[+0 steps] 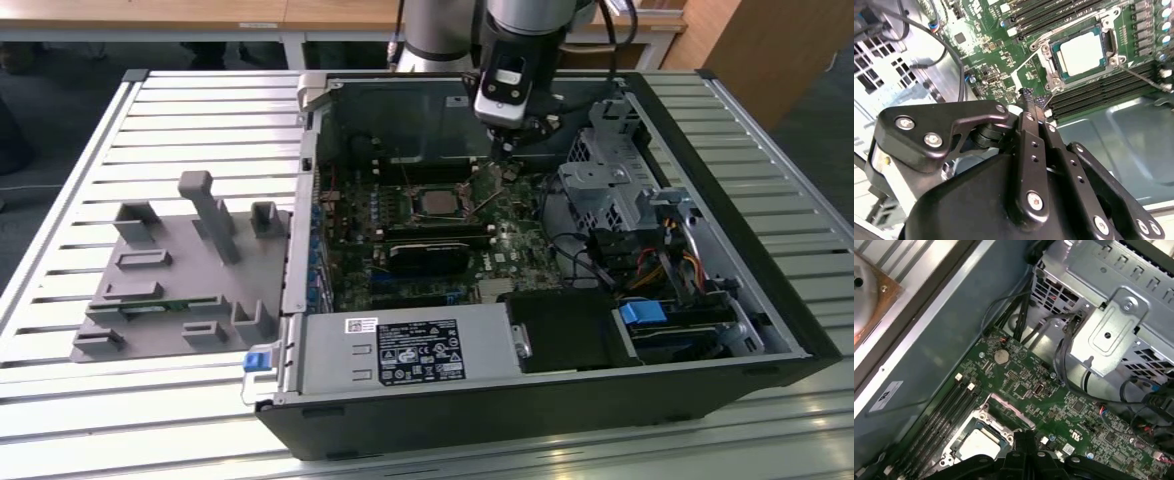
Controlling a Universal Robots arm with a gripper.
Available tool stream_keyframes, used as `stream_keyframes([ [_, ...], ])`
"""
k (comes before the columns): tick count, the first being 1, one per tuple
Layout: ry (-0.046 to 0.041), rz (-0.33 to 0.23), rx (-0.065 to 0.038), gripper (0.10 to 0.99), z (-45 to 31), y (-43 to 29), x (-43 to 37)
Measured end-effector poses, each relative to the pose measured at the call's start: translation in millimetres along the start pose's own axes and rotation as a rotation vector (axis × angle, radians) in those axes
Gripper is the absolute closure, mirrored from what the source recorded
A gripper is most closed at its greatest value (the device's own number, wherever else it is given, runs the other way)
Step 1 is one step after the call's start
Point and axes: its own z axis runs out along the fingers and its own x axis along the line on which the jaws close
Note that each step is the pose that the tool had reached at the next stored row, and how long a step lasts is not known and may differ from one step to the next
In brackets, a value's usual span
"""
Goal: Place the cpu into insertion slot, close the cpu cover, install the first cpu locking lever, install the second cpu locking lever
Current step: 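Close the cpu cover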
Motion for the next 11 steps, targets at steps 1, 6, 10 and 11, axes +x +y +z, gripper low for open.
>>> stream_keyframes([
  [1,-0.0008,0.009,0.0,0.98,1.2,0.0,0.2],
  [6,-0.0011,0.017,-0.001,0.98,8.6,0.4,1.2],
  [10,-0.001,0.017,0.0,0.98,13.3,1.6,1.2],
  [11,-0.001,0.017,0.0,0.98,13.9,2.1,1.0],
])
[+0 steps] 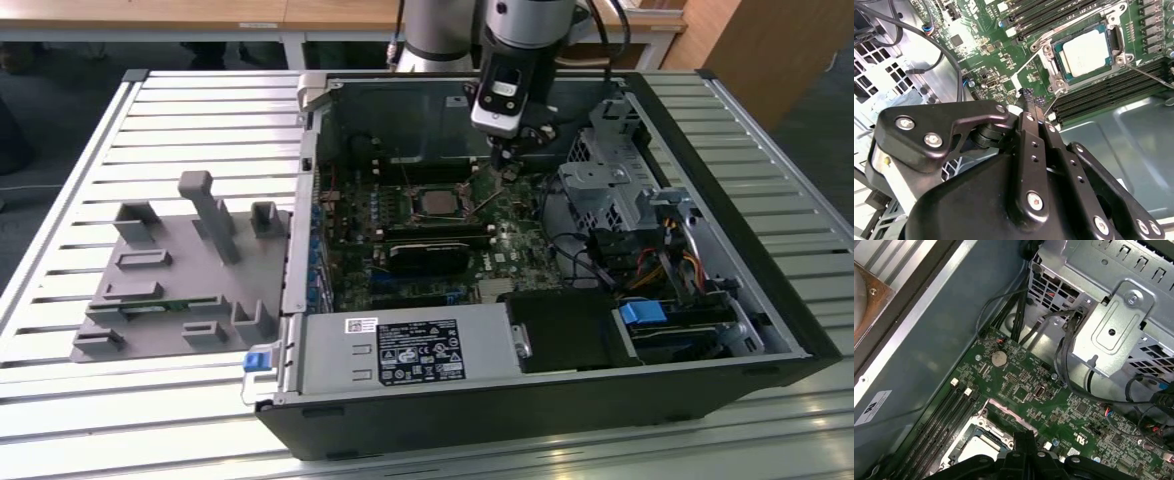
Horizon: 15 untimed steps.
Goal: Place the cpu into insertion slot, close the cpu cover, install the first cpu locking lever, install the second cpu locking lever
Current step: 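Close the cpu cover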
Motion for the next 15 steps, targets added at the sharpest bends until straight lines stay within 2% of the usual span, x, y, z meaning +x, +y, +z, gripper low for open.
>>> stream_keyframes([
  [4,-0.0001,0.0,0.0,0.98,1.4,2.9,-1.9],
  [13,-0.0001,0.001,0.0,0.98,4.8,4.0,-2.7],
  [15,-0.0017,0.019,0.0,0.98,5.7,4.3,-2.2],
])
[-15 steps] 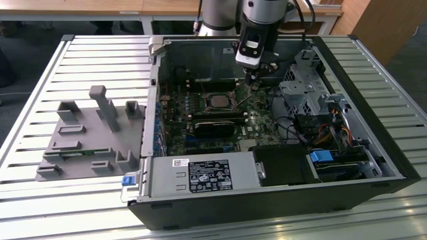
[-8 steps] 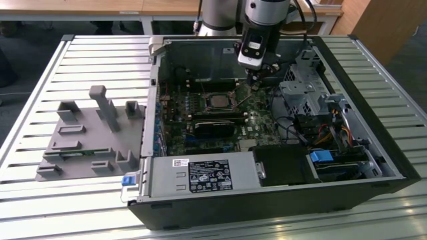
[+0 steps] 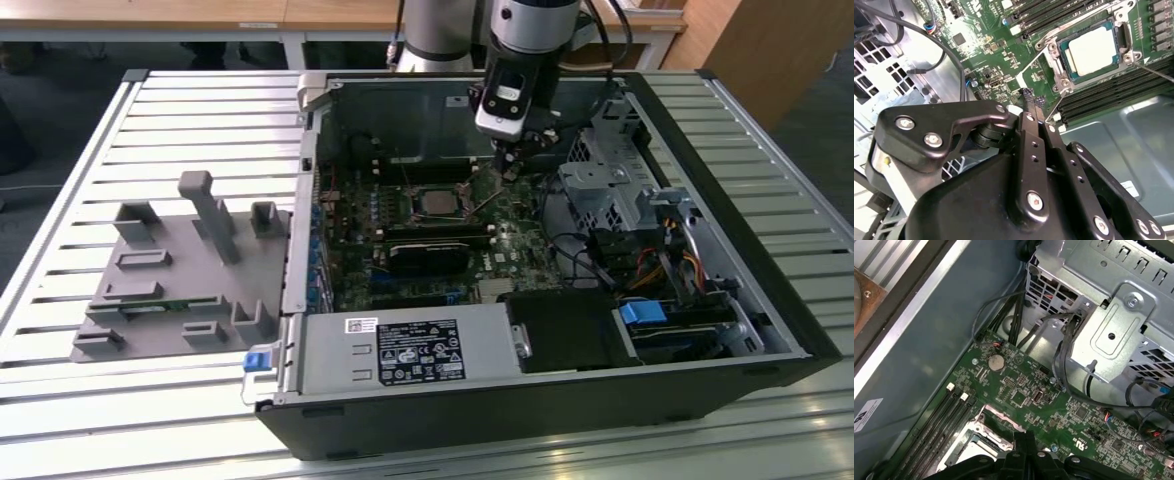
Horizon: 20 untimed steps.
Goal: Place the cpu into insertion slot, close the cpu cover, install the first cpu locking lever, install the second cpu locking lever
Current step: 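Close the cpu cover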
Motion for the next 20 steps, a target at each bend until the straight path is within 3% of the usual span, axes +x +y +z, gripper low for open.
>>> stream_keyframes([
  [5,-0.0058,0.065,-0.001,0.98,2.7,0.1,0.5],
  [20,-0.0074,0.084,-0.001,0.98,18.6,12.8,5.7],
])
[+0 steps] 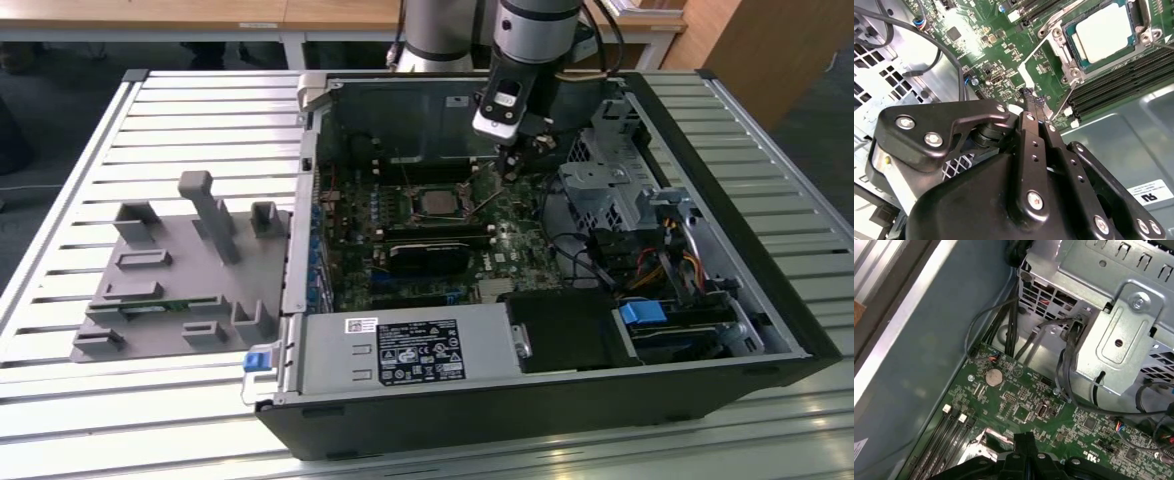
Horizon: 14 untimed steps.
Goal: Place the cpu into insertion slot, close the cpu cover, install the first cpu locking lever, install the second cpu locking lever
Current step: 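Close the cpu cover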
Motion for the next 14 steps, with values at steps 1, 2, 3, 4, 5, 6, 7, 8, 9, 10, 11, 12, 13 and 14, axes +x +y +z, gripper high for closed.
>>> stream_keyframes([
  [1,-0.0009,0.009,0.0,0.98,0.8,0.2,0.2],
  [2,-0.0016,0.018,0.0,0.98,1.7,0.5,0.4],
  [3,-0.002,0.023,0.0,0.98,2.5,1.3,0.9],
  [4,-0.0019,0.024,0.0,0.98,3.2,2.8,1.1],
  [5,-0.0016,0.024,0.001,0.98,3.8,4.9,1.1],
  [6,-0.0011,0.024,0.002,0.98,4.5,7.1,1.0],
  [7,-0.0007,0.024,0.002,0.98,5.0,9.1,0.9],
  [8,-0.0004,0.024,0.003,0.98,5.6,11.0,0.6],
  [9,-0.0002,0.024,0.004,0.98,6.0,12.7,0.5],
  [10,0.0002,0.024,0.004,0.98,6.4,14.3,0.6],
  [11,0.0007,0.024,0.005,0.98,6.9,15.3,0.6],
  [12,0.001,0.024,0.006,0.98,7.4,15.9,0.6],
  [13,0.0014,0.025,0.007,0.98,8.1,16.6,0.8],
  [14,0.0018,0.025,0.008,0.98,8.7,17.2,0.9],
])
